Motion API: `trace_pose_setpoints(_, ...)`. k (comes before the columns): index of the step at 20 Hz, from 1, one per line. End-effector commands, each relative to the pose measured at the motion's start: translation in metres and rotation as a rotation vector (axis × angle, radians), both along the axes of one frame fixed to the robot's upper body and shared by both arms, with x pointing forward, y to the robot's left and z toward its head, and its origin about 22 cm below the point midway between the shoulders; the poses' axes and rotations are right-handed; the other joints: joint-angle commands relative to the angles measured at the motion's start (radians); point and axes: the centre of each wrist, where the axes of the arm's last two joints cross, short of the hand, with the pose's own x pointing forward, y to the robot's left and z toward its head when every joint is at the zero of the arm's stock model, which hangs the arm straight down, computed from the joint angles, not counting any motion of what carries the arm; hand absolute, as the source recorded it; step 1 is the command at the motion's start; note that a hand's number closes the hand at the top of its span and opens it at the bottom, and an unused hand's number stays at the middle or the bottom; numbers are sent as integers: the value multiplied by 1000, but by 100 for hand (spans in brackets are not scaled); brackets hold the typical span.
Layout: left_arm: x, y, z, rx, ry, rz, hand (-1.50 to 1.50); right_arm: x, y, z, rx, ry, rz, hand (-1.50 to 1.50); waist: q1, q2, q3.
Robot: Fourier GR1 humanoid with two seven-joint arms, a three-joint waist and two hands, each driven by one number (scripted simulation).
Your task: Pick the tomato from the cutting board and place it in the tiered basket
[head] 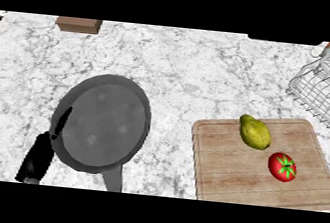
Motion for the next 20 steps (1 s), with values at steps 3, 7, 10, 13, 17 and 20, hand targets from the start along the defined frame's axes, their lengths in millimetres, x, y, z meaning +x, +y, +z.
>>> trace_pose_setpoints(3, -52, 1, 29, -61, 3, 113, 0, -10, -21, -1, -69, 26, 32, 150, -24, -33, 17)
trace_pose_setpoints(7, -104, 12, 36, -70, 96, 187, 0, -32, -104, -8, -315, 230, -350, 150, -92, -32, 5)
trace_pose_setpoints(10, -115, 1, 42, -133, 62, 236, 0, -31, -91, -39, 138, 243, -388, -150, -103, -40, 17)
trace_pose_setpoints(13, -116, -3, 44, -125, 15, 249, 0, -34, -88, -47, 163, 188, -363, -150, -96, -39, 17)
trace_pose_setpoints(17, -120, -1, 45, -120, 19, 274, 0, -45, -96, -36, 69, 225, -221, -150, -128, -45, 13)
trace_pose_setpoints(20, -138, 0, 43, -117, 36, 292, 0, -57, -100, -44, -77, 392, -161, -150, -128, -44, 7)
